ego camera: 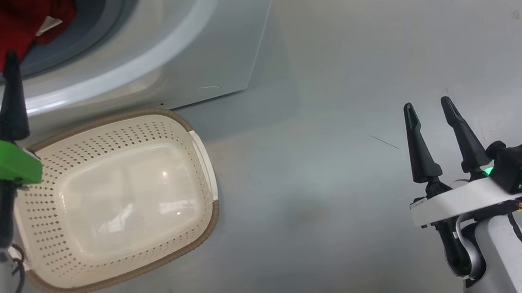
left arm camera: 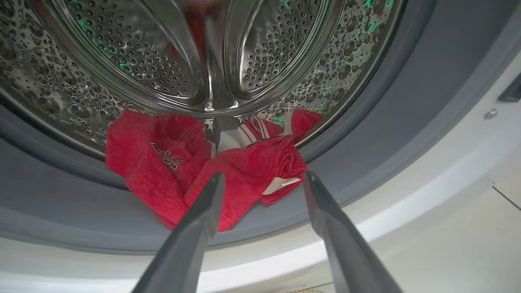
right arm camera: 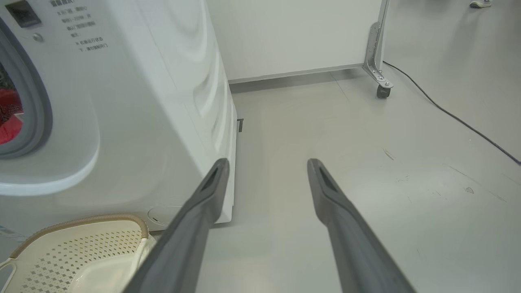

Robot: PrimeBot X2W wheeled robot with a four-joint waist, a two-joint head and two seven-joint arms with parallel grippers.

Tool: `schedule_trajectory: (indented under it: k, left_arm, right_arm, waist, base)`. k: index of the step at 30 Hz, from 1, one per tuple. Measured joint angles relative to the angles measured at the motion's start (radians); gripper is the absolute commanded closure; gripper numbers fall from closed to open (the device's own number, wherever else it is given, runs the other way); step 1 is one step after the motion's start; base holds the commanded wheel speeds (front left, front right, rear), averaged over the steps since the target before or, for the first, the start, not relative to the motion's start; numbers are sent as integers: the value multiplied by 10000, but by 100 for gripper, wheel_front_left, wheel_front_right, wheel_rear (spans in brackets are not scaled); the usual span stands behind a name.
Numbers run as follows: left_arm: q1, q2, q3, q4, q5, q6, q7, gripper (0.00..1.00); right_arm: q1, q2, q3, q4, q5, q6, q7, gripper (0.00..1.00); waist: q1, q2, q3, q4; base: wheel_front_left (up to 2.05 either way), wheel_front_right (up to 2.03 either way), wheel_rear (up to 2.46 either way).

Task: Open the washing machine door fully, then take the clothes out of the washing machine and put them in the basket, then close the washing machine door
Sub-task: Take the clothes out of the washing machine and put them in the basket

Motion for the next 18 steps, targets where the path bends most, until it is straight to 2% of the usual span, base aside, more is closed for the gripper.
schedule_trajectory:
  k: [18]
  left_arm:
    - [-2834,913,0,1457,132,226,2134,0]
  right_arm:
    - [-771,17,489,-263,821,-226,0,0]
  waist:
    - [1,0,1681,-1154]
  base:
    - [0,0,0]
